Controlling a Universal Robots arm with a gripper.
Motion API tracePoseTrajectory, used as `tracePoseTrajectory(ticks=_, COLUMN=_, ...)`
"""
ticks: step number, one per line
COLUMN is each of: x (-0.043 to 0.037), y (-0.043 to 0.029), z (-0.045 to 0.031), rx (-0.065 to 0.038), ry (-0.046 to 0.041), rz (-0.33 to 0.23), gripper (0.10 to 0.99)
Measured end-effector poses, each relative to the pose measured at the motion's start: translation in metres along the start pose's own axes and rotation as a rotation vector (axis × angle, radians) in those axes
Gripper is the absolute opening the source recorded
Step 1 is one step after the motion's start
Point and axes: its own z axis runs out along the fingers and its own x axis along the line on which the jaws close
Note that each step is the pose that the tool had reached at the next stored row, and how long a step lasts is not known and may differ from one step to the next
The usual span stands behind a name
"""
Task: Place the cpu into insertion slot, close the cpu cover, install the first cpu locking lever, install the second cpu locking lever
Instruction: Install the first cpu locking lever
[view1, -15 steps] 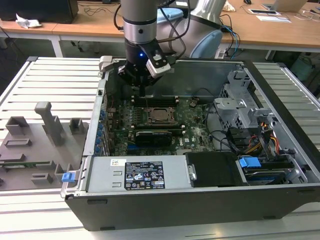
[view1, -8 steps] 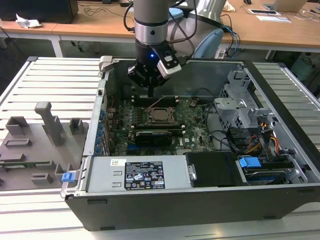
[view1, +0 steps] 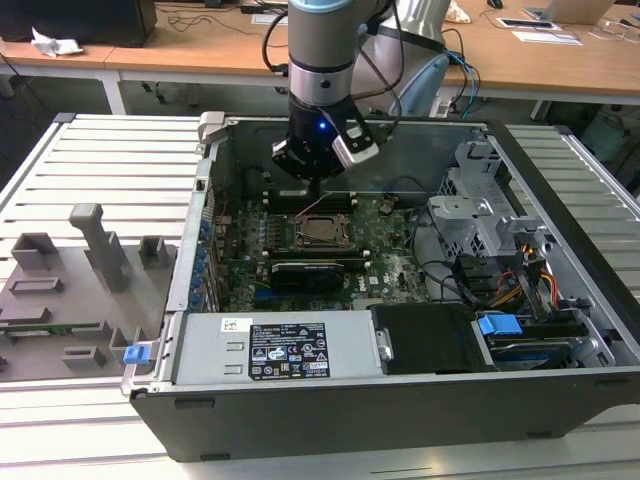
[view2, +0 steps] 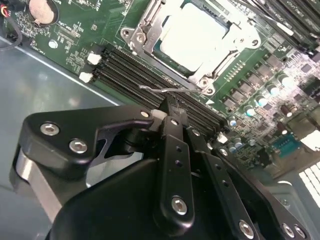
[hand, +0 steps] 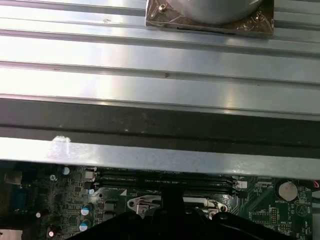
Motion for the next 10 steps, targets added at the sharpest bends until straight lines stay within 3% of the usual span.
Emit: tracePoseTrajectory(ticks=10, x=-0.0062, y=0.0000, z=0.0071, rx=0.000, ry=0.0003, rz=-0.002, gripper=0.106)
